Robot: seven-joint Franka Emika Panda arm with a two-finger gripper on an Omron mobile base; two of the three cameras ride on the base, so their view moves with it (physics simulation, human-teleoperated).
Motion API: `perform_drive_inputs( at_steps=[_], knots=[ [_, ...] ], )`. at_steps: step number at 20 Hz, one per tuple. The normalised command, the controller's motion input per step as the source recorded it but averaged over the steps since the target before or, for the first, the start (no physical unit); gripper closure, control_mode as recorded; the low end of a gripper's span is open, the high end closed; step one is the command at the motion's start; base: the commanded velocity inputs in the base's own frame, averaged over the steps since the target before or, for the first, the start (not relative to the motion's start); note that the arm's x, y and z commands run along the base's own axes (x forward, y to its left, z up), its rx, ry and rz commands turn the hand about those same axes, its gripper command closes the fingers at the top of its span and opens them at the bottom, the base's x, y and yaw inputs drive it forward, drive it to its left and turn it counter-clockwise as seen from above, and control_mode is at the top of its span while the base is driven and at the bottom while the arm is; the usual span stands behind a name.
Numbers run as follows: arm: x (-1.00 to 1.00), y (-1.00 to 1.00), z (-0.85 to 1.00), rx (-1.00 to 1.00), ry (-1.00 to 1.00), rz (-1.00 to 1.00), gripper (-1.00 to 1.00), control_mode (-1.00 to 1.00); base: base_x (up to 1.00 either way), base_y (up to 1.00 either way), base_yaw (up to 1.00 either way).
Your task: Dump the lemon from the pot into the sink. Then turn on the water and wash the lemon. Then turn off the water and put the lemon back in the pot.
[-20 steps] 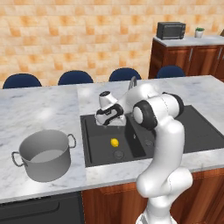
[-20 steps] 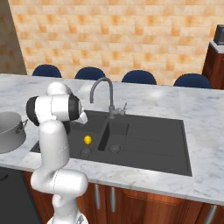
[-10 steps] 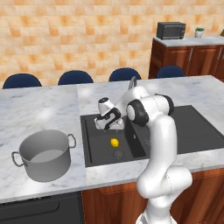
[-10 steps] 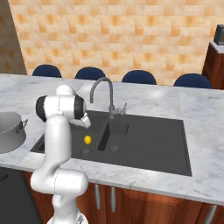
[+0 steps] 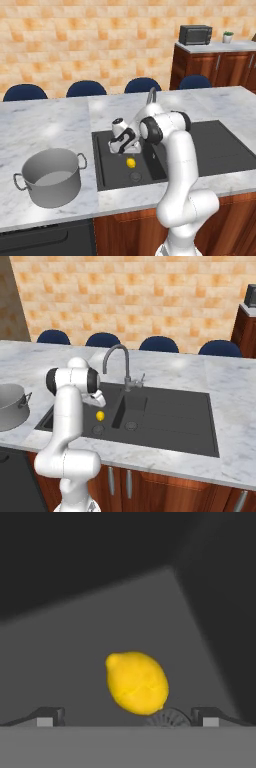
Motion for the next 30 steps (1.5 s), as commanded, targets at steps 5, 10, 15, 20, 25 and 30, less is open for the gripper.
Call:
perform_drive_inputs(
  at_steps=[5, 10, 15, 20, 25, 30],
  knots=[
    [0.0, -0.08, -0.41, 0.0, 0.03, 0.0, -1.0, -1.0, 0.0, 0.0, 0.0],
    [0.02, -0.07, -0.42, 0.0, 0.03, 0.0, -1.0, -1.0, 0.0, 0.0, 0.0],
    [0.07, -0.15, -0.3, 0.0, 0.01, 0.0, -1.0, -1.0, 0.0, 0.0, 0.0],
    [0.14, -0.24, -0.17, 0.0, 0.0, 0.0, -1.0, -1.0, 0.0, 0.0, 0.0],
    [0.0, -0.01, -0.1, 0.0, 0.0, 0.0, -1.0, -1.0, 0.0, 0.0, 0.0],
    [0.0, 0.0, -0.14, 0.0, 0.0, 0.0, 1.0, -1.0, 0.0, 0.0, 0.0]
  ],
)
